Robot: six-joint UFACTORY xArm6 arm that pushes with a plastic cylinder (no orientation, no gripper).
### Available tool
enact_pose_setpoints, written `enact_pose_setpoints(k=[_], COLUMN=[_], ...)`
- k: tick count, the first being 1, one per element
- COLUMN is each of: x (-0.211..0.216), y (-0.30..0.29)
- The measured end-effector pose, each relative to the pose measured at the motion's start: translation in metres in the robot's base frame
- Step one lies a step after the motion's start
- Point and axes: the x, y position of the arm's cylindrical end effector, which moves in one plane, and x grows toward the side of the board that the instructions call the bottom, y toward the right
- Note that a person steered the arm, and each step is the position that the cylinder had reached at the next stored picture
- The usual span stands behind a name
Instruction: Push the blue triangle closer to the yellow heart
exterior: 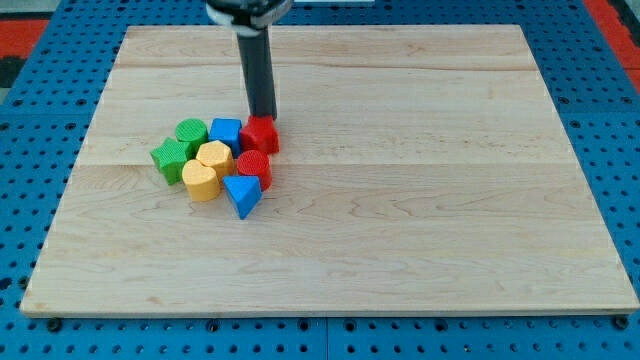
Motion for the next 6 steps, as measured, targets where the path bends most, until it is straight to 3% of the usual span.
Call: enact_pose_setpoints(k=[1, 2, 3, 4, 6], x=[0.018, 0.016, 0.063, 0.151, 0.129], y=[-0.006, 0.033, 0.088, 0.074, -0.024])
